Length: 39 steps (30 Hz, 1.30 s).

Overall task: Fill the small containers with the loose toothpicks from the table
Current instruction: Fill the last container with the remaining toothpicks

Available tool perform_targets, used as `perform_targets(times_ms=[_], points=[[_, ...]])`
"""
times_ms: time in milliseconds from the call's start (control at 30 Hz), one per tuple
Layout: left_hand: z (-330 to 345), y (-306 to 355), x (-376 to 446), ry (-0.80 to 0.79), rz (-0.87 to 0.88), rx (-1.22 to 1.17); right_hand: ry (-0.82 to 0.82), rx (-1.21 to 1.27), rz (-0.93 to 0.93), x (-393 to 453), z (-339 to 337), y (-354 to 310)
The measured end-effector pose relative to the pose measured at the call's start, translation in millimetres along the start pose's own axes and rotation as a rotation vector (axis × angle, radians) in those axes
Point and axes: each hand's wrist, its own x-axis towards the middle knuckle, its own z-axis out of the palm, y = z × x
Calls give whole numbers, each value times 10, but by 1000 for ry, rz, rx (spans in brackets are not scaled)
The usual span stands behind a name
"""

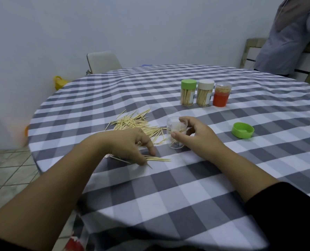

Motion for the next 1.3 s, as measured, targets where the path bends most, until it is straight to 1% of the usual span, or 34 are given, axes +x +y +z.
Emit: perform_targets(times_ms=[133, 267, 367, 467, 533, 633, 700, 767, 933, 1100, 1167, 1300], points=[[59, -9, 74, 219, 4, 24, 1, -10, 0, -1, -4, -5], [117, 11, 184, 456, -106, 124, 4, -17, -3, 5, 1, 1], [136, 39, 247, 535, -160, 243, 9, -31, -4, 8, 8, -3], [125, 75, 271, 538, -163, 321, 24, -49, 5, 14, -4, -5], [125, 102, 275, 507, -136, 348, 39, -55, 17, 24, -24, 6], [159, 150, 286, 431, -50, 239, 63, -54, 29, 37, -47, 20], [191, 161, 310, 454, 4, 172, 69, -50, 32, 39, -46, 21], [204, 147, 340, 505, 25, 168, 71, -51, 31, 38, -41, 19], [177, 109, 396, 578, -18, 284, 100, -60, 64, 50, -75, 29], [138, 117, 442, 603, -112, 446, 114, -70, 101, 65, -93, 33], [139, 116, 487, 557, -130, 467, 109, -74, 97, 64, -82, 29], [162, 118, 595, 341, -206, 534, 92, -84, 69, 60, -31, 21]])
